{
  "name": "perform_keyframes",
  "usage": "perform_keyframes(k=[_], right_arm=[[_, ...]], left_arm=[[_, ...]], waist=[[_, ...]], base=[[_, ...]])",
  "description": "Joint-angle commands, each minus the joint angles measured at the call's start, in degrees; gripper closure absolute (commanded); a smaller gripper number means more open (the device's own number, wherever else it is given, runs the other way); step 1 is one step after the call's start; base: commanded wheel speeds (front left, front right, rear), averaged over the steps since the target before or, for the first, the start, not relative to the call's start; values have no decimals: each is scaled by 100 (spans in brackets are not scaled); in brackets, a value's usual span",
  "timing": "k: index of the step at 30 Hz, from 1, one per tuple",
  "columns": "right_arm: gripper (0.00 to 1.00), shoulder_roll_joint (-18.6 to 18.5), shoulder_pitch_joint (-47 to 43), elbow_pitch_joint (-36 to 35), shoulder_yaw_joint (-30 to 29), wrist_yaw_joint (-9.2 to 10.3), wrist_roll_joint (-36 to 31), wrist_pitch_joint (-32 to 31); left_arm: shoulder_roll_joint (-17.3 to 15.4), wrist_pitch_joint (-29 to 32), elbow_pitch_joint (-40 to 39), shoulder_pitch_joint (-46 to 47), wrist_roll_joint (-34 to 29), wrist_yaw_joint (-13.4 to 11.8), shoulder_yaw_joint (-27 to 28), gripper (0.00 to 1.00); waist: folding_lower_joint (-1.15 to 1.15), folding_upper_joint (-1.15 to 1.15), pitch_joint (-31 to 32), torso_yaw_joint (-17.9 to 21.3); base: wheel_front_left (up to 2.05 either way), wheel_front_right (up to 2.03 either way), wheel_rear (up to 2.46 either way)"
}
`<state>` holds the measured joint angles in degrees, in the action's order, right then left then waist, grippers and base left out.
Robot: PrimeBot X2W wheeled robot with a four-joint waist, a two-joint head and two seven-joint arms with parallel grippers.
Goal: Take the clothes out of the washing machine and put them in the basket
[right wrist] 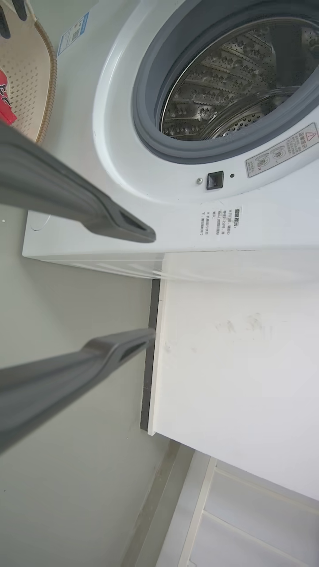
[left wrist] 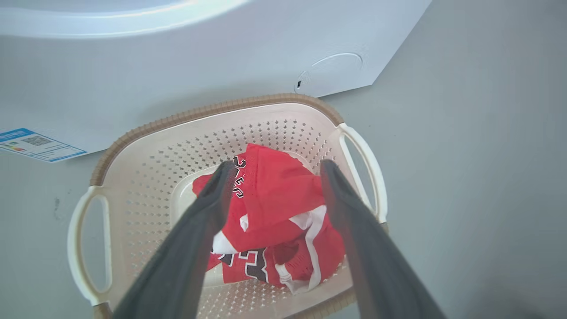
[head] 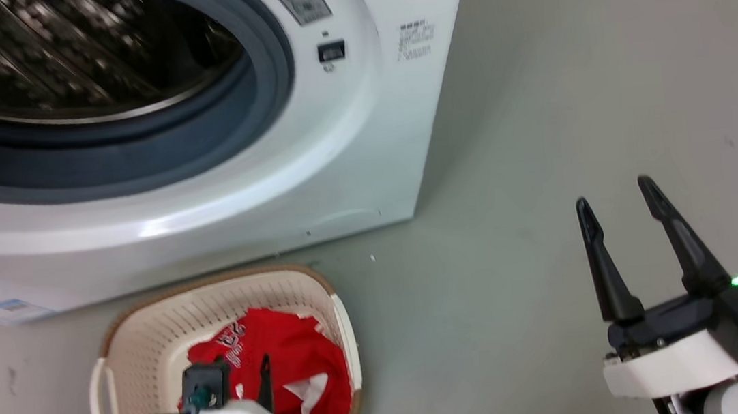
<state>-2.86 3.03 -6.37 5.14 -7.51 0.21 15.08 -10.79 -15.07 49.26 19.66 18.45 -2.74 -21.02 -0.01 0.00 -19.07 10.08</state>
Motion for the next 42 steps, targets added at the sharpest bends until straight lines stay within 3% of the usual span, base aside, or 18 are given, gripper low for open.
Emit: perform_keyframes(k=[1,18,29,42], right_arm=[[0,-2,-166,33,-35,4,-50,13],[0,-1,-1004,120,-181,4,-99,13],[0,-1,-1211,86,-230,4,-60,13],[0,-1,-1431,0,-298,4,65,13]], left_arm=[[29,-13,-271,-305,-97,-59,146,0],[404,-14,-2636,-1787,-878,-209,1360,0],[688,-14,-4209,-2432,-1315,-264,1945,0],[782,-15,-4843,-2872,-1448,-250,2119,0]], waist=[[1,0,470,-152],[1,0,1614,-542],[1,0,1906,-655],[1,0,2074,-677]], base=[[0,0,0],[0,0,0],[0,0,0],[0,0,0]])
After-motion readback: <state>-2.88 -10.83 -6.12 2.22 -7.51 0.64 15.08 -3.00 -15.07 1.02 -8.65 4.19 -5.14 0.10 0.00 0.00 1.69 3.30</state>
